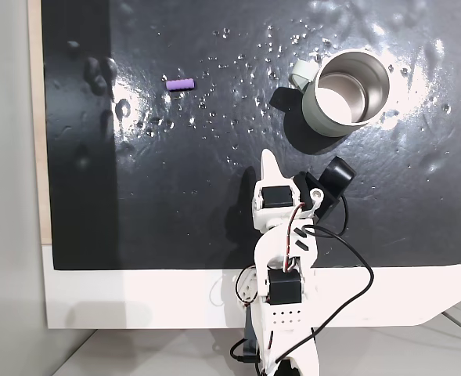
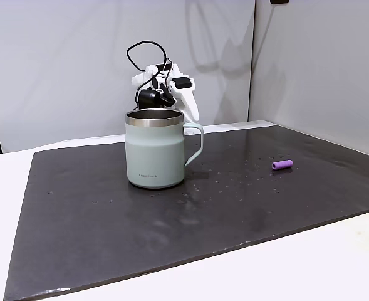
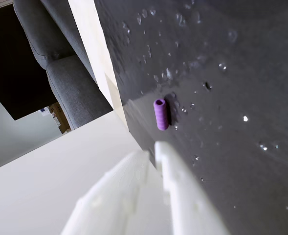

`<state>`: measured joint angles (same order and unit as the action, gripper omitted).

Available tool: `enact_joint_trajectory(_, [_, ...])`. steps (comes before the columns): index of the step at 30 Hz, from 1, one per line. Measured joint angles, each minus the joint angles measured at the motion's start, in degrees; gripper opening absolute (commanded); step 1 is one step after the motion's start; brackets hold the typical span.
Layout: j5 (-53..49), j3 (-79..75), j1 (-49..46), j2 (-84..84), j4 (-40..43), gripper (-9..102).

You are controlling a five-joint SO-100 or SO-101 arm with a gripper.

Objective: Grasp a pengrip and put it in the cup.

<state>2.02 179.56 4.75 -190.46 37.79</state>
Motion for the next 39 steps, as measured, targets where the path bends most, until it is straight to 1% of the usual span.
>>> enact_joint_trajectory(19, [-0.09,-0.09,0.0,0.0,0.09,0])
enact_joint_trajectory(24, [-1.85,-3.34,0.18,0.0,6.15,0])
enact_joint_trajectory(28, [-4.92,-11.07,4.48,0.53,11.6,0])
enact_joint_trajectory(30, [-5.45,-16.44,5.36,3.52,14.41,0])
enact_joint_trajectory(34, [-5.27,-29.44,9.05,13.97,20.74,0])
enact_joint_trajectory(39, [-0.88,-48.78,11.34,32.43,28.13,0])
